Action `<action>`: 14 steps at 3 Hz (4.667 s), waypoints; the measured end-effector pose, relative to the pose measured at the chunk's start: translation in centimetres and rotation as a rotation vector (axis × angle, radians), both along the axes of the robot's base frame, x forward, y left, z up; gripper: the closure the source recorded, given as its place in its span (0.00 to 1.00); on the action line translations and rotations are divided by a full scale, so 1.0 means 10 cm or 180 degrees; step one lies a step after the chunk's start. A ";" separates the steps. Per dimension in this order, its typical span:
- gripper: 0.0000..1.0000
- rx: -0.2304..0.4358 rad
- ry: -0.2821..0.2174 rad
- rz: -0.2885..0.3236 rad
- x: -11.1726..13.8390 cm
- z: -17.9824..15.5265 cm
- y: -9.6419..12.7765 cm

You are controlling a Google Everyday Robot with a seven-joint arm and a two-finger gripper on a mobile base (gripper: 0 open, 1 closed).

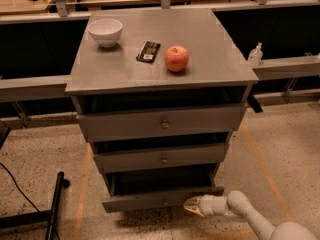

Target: Close bottom drawer

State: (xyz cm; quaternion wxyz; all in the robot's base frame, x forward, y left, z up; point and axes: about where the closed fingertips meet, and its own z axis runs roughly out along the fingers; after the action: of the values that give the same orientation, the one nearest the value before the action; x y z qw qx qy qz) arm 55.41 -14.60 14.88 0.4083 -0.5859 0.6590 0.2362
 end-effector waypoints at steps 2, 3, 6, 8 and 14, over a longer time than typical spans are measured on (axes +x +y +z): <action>1.00 -0.0040 0.0089 0.0243 -0.34 0.00 0.05; 1.00 -0.0037 0.0116 0.0269 -0.24 -0.06 0.14; 1.00 -0.0026 0.0027 0.0144 0.21 0.00 0.17; 1.00 0.0142 0.0253 0.0239 -0.04 -0.14 0.01; 1.00 -0.0048 -0.0036 0.0382 0.45 -0.14 0.23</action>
Offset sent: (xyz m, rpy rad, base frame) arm -0.0442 0.0045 -0.0023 -0.0315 0.0478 0.1047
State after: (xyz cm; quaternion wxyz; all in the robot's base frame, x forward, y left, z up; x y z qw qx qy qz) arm 59.93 -12.33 13.52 0.3927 -0.6287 0.6221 0.2520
